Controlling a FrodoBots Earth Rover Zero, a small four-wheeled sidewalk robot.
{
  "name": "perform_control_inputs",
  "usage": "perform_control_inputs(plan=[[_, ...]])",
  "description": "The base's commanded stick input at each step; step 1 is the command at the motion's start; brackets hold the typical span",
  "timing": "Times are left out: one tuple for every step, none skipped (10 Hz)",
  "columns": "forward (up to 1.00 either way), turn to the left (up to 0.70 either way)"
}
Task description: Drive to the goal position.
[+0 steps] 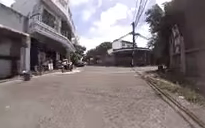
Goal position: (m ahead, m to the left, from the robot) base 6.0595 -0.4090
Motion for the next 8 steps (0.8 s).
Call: perform_control_inputs(plan=[[0.70,0.00],[0.70,0.00],[0.70,0.00],[0.70,0.00],[0.70,0.00],[0.70,0.00],[0.70,0.00],[0.70,0.00]])
